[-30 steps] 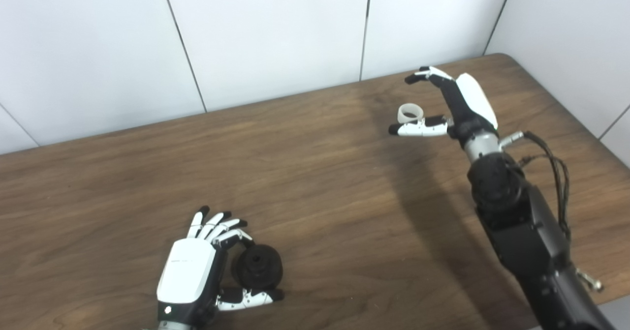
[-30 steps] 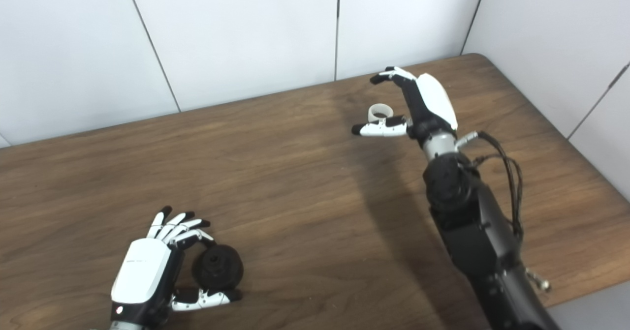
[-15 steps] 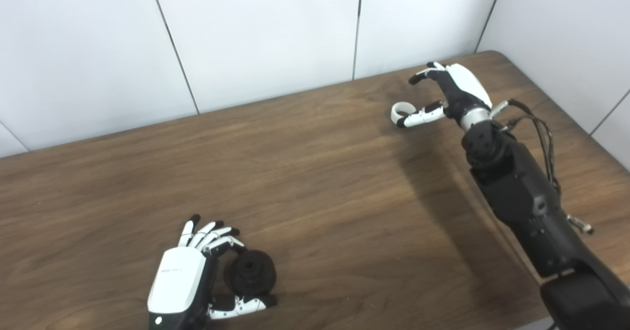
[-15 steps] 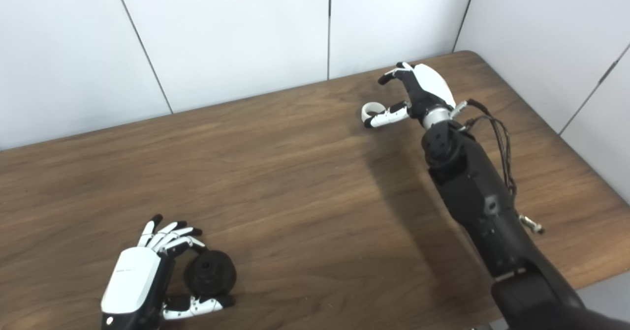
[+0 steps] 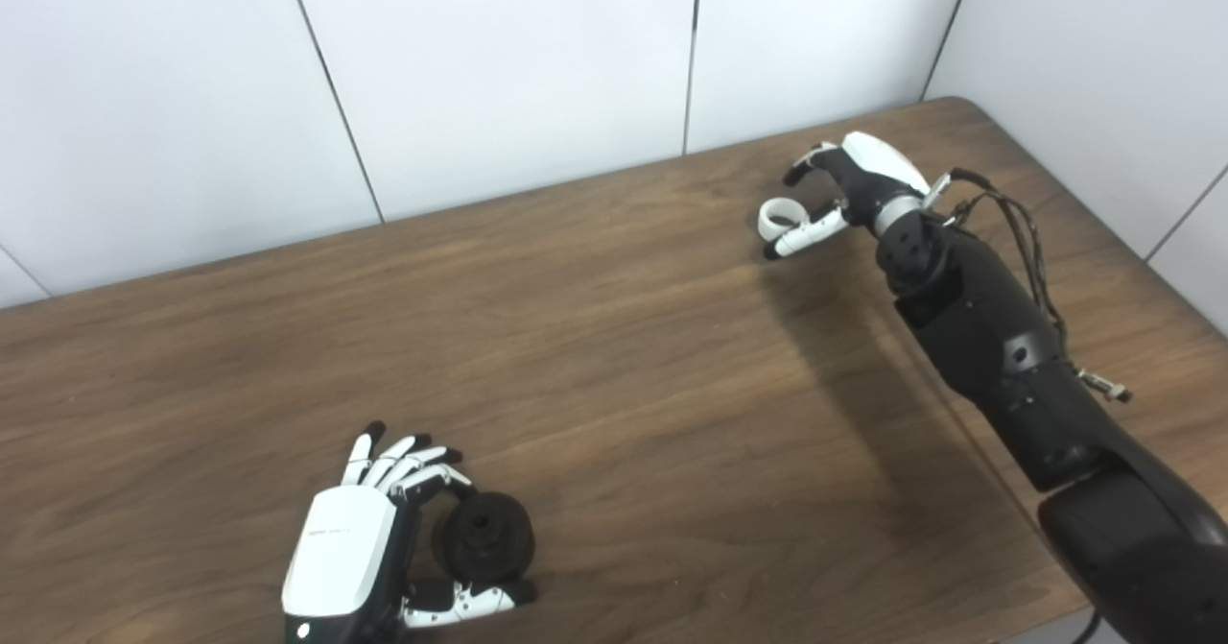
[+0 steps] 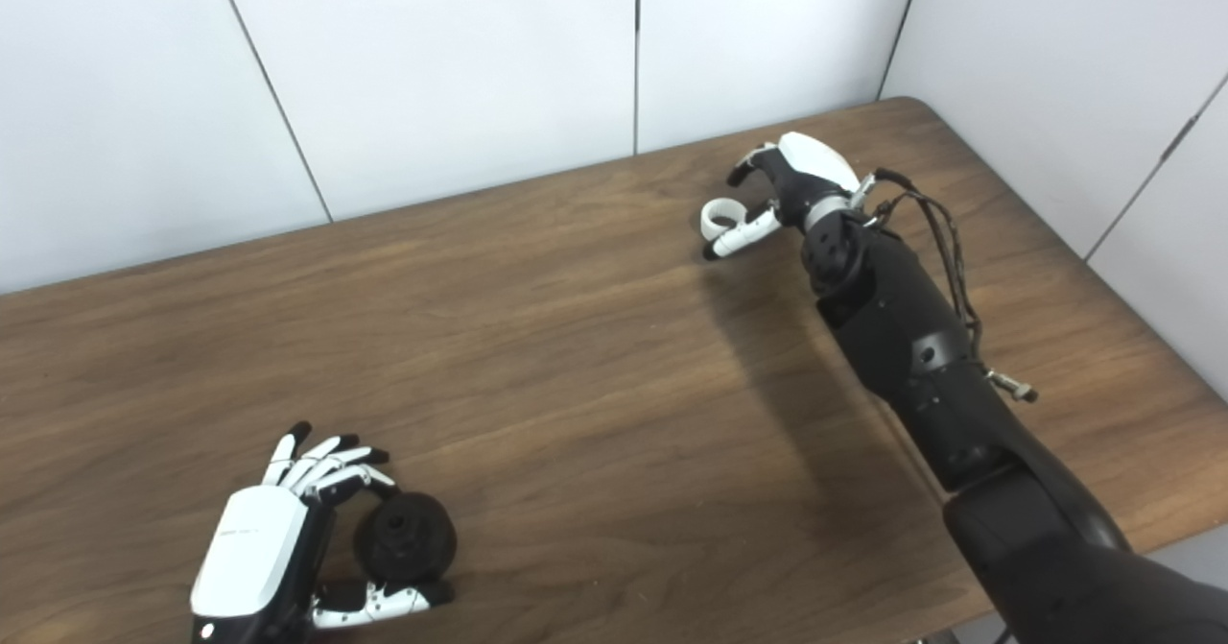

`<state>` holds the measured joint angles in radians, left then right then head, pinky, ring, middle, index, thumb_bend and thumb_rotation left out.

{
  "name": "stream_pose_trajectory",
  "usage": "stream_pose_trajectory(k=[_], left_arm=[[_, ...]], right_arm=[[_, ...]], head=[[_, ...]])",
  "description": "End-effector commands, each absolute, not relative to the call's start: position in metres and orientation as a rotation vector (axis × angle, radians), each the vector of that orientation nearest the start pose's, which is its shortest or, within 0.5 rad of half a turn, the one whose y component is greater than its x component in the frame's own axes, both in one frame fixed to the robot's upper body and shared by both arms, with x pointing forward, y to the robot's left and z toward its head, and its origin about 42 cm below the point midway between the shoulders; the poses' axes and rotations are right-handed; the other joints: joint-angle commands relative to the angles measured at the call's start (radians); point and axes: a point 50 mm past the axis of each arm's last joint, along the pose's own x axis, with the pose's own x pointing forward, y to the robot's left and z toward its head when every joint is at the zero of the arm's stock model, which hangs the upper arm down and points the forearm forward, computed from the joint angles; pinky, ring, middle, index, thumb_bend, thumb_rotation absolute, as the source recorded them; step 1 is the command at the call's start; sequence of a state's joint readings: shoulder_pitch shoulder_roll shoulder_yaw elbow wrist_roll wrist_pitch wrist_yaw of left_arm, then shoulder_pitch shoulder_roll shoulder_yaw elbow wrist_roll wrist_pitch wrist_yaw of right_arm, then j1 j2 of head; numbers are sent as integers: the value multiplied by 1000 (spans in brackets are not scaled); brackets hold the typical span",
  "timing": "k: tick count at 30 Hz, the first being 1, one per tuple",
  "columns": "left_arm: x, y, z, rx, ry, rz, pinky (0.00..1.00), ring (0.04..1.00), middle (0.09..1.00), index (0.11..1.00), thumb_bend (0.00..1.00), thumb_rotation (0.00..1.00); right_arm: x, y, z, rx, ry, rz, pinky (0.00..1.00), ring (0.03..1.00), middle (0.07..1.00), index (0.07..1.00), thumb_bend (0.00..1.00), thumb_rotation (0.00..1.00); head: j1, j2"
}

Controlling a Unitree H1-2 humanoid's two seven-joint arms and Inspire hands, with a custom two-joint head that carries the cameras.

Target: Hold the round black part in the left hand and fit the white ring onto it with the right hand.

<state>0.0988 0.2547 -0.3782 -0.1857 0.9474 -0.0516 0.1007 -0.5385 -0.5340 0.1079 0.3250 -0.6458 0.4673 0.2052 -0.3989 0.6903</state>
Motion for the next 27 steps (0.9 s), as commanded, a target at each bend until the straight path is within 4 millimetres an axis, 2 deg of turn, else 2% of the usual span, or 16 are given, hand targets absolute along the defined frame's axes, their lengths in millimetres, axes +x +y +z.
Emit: stream_pose_trajectory(k=[1, 17, 27], left_arm=[[224, 192, 107, 1141, -290, -303, 1000, 863, 762, 484, 524, 51], [223, 190, 109, 1139, -293, -301, 1000, 861, 758, 484, 524, 52], [224, 189, 108, 1141, -288, -300, 1000, 864, 760, 484, 524, 52]], right_arm=[[456, -381, 258, -1142, 246, -213, 1000, 985, 940, 720, 879, 251], [462, -383, 258, -1144, 279, -210, 1000, 995, 936, 690, 852, 253], [465, -374, 258, -1156, 268, -185, 1000, 986, 919, 637, 835, 252]], head=[[-1, 1], [5, 4], [6, 2]])
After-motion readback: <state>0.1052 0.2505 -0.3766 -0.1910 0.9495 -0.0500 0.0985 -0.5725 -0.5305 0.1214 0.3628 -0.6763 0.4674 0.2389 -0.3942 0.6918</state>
